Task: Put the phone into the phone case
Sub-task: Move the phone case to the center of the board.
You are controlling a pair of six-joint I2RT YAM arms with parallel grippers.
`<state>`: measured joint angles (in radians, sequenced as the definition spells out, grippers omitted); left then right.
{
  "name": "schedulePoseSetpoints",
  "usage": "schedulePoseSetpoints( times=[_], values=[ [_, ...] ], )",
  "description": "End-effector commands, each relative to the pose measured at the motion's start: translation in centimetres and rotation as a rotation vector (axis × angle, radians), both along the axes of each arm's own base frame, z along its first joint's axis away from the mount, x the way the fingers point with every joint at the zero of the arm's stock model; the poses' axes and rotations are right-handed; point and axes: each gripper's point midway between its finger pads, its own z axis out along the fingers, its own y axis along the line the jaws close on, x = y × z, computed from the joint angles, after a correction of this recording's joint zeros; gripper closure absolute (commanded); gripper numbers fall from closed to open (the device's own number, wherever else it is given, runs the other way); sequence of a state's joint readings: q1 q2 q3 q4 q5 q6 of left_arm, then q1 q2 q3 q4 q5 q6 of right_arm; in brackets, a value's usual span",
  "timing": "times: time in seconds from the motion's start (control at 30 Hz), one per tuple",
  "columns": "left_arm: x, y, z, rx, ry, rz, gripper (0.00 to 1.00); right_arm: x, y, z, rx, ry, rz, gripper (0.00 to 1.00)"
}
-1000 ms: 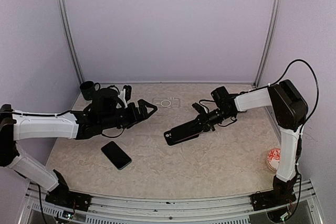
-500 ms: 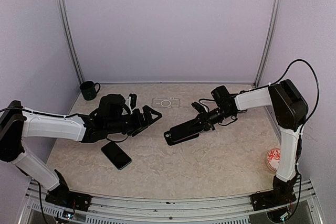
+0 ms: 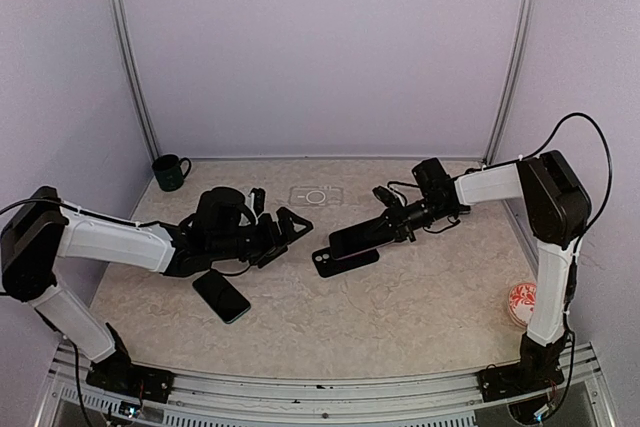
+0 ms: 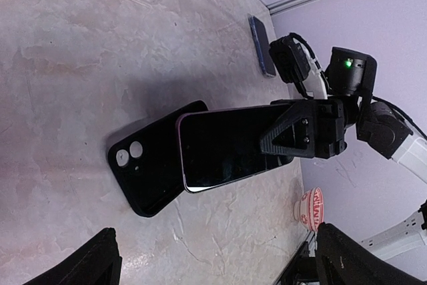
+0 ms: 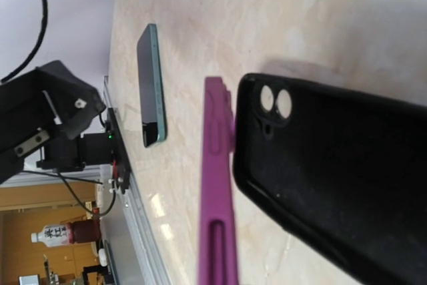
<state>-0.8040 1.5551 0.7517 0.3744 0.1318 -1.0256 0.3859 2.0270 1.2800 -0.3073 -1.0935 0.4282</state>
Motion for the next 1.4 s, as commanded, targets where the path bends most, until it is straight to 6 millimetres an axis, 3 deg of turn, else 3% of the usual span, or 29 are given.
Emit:
schedulePoseSetpoints(
  times=[0.0, 0.23, 0.47, 0.8, 1.13, 1.37],
  values=[
    [-0.1, -1.0, -0.2, -0.032, 0.007, -0.013, 0.01, 0.1, 0.2, 1.7, 0.061, -0.021, 0.035, 1.0],
    [0.1, -2.8, -2.0, -0.033, 0.04, -0.028, 0.01, 0.5, 0.2, -0.1, 0.017, -0.006, 0.041, 1.0],
    [0.5, -4.6, -3.4, -0.028, 0.059, -0.052, 0.01, 0.7, 0.1, -0.7, -0.006, -0.016, 0.058, 1.0],
    [0.7, -5.9, -5.3, -0.028, 0.087, -0.077, 0.01, 0.5, -0.1, -2.2, -0.031, 0.005, 0.074, 1.0],
    [1.0, -6.7, -6.3, -0.024, 0.087, -0.091, 0.01, -1.5, 0.4, -3.2, -0.076, 0.039, 0.075, 1.0],
    [1.2, -7.0, -7.1, -0.016, 0.09, -0.097, 0.01, -3.2, 0.2, -2.3, -0.06, 0.045, 0.052, 1.0]
  ],
)
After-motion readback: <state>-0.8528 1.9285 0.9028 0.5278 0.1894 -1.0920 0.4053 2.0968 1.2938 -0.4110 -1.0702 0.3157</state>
